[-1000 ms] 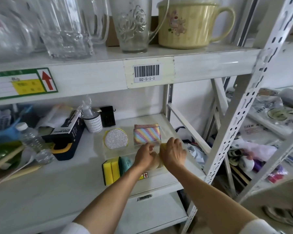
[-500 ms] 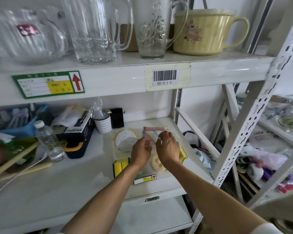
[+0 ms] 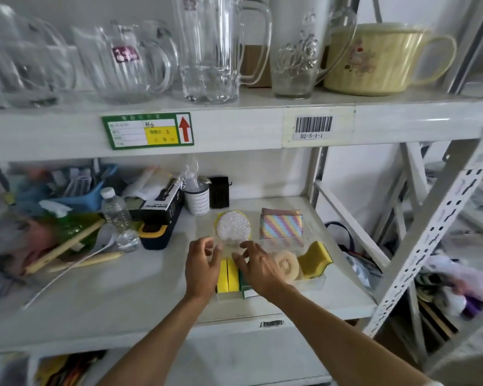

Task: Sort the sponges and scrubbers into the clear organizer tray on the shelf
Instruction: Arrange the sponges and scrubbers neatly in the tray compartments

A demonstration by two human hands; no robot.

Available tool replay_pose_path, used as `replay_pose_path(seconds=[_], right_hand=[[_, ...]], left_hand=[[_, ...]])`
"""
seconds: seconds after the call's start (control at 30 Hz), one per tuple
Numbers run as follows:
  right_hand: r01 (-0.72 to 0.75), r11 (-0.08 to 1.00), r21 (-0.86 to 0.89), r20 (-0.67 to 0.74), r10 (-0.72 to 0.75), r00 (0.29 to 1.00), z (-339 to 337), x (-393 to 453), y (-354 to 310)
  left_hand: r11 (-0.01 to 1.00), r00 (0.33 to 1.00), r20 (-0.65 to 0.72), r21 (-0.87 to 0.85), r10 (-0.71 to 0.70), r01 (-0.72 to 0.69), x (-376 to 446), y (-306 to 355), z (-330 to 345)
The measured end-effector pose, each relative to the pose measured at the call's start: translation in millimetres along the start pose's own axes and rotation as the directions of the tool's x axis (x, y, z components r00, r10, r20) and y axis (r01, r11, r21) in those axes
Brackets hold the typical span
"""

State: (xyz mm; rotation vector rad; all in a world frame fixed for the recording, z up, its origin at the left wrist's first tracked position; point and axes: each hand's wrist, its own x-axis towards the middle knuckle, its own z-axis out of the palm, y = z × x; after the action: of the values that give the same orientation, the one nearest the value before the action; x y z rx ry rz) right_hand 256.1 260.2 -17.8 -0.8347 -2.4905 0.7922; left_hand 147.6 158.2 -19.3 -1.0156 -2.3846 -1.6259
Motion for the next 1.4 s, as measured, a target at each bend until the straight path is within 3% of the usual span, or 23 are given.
replay_pose_path(seconds=[0.17, 0.27, 0.53, 0.7, 1.1, 1.4], right_hand=[[0.021, 0.997, -0.077, 0.088, -0.014, 0.996, 13.4, -20.8, 5.3], [0.023, 0.995, -0.098, 0.079, -0.015, 0.997, 18.9, -25.4, 2.8], [0.001, 0.999, -0.036, 0.008, -0.001, 1.0, 15.6, -13.4, -14.1], [-0.086, 0.995, -0.04, 0.069, 0.089, 0.994, 11.9, 4.1, -17.5], [-0.224, 0.973, -0.059, 0.068, 0.228, 0.971, 15.9, 26.4, -12.4], [-0.227, 0.968, -0.105, 0.057, 0.233, 0.971, 18.3, 32.7, -14.2]], left_hand=[[0.988, 0.981, 0.121, 0.054, -0.149, 0.143, -25.9, -26.8, -9.8], [0.989, 0.967, 0.209, 0.051, -0.147, 0.139, -35.9, -26.8, -6.4], [0.981, 0.969, 0.163, 0.08, -0.188, 0.177, -25.1, -16.7, 1.9], [0.957, 0.933, 0.222, 0.134, -0.283, 0.258, -7.9, -13.1, 5.3], [0.937, 0.894, 0.338, 0.288, -0.295, 0.2, 10.6, -4.8, 7.5], [0.917, 0.879, 0.343, 0.337, -0.332, 0.215, 9.3, -3.3, 6.5]])
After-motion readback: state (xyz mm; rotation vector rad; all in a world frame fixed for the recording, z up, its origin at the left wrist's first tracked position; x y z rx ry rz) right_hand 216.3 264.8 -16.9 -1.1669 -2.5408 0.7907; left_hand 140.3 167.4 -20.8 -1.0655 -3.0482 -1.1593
